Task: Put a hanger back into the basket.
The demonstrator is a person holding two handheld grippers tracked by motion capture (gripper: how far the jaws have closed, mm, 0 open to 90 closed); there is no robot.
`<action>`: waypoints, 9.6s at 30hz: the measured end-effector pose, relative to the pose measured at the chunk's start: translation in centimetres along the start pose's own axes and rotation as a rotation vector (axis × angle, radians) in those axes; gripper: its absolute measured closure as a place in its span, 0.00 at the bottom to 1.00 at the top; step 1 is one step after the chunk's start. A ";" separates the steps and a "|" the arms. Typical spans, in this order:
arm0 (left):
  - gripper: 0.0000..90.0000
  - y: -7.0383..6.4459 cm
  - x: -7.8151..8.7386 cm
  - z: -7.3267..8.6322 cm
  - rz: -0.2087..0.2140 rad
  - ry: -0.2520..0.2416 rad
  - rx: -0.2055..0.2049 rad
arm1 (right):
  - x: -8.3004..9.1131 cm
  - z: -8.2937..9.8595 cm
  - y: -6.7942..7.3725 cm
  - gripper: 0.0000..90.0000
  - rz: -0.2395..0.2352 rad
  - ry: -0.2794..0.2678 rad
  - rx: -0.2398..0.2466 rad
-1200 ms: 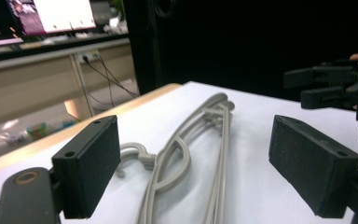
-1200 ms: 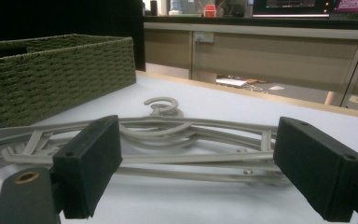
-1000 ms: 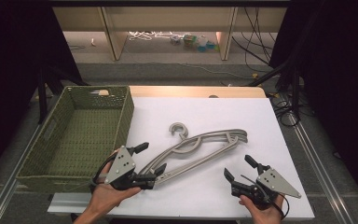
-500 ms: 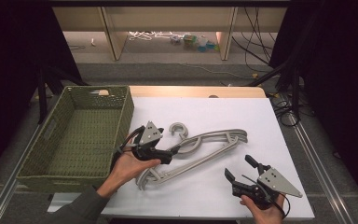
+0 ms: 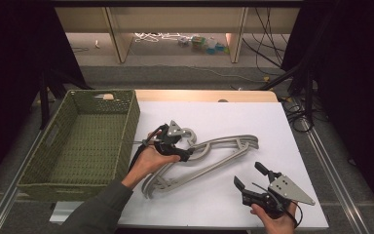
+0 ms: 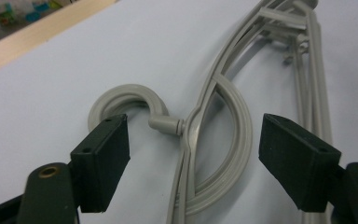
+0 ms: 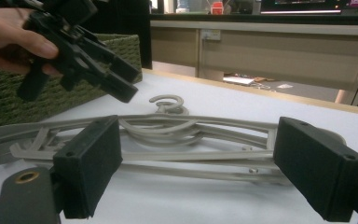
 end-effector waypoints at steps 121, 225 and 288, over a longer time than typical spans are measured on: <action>0.89 15.7 24.4 3.7 -0.088 -0.189 0.246 | -0.7 0.6 0.8 0.18 -0.033 0.040 0.022; 0.33 5.3 21.1 2.3 -0.016 -0.209 0.225 | -0.8 0.8 1.2 0.18 -0.052 0.048 0.020; 0.33 0.3 -0.9 -0.1 0.210 -0.013 0.357 | -1.1 0.8 1.3 0.18 -0.076 0.047 0.040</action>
Point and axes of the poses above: each handheld gripper's, and its own axes: x roughly backward along the jaws, z roughly out of its underside, y roughly to its left, the point moved 10 cm from there along -x, roughly forward along the jaws, and after that the axes turned 12 degrees about -x, right-handed, at the moved point
